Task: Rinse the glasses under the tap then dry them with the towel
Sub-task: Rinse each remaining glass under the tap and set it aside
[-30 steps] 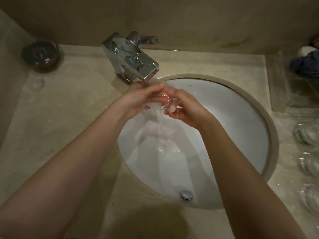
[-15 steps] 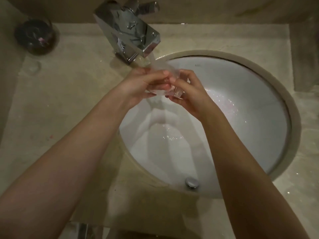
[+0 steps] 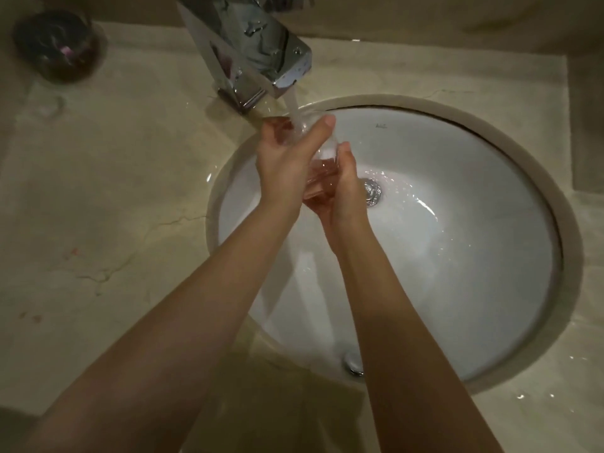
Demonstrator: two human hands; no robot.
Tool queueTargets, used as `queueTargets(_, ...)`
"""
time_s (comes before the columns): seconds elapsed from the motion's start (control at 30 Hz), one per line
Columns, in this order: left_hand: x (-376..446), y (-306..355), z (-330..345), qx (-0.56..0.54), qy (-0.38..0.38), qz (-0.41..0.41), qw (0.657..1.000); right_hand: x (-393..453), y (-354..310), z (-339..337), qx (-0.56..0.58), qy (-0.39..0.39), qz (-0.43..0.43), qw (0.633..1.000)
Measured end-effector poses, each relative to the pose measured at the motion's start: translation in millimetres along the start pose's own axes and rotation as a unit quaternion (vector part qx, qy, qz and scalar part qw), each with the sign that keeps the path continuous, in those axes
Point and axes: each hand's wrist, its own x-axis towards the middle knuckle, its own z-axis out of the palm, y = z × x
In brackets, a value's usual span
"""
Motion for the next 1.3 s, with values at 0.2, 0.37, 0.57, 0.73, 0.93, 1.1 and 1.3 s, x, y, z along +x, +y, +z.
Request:
queueTargets(0.2,1.0,-6.4,1.6,0.007,-0.009,-0.006,1.000,-0.7,-0.4,10.4,-0.057,0.031,-0.011,0.998)
queueTargets(0.37,0.2,-10.6,-7.6,-0.047,-0.045,-0.037,0.997,-3.5,-3.7,15.7,-0.069,0.026,-0.002,0.997)
queueTargets(0.57,2.7,-10.7,-14.0,-0.056,-0.055,-0.034,0.996,-7.8,-9.8,23.2,-0.018,0.006,-0.007,1.000)
queueTargets(0.73,4.0,-18.5,-21.9,-0.061,-0.078,-0.062,0.993,-11.7,-1.2,29.7,-0.133,0.066,-0.049,0.988)
queueTargets(0.93,8.1,-18.3,-29.5,-0.107,-0.107,-0.131,0.980,-10.0,-5.2,28.1,-0.016,-0.013,-0.012,1.000)
queueTargets(1.1,8.4,-20.5,-33.0,-0.051,-0.129,-0.121,0.983,-9.5,-1.2,27.0,-0.092,0.003,-0.024,0.995)
queueTargets(1.3,5.9,-13.3,-43.3,-0.031,-0.205,-0.144,0.968,-16.9,-9.1,15.9,-0.167,0.019,-0.060,0.984)
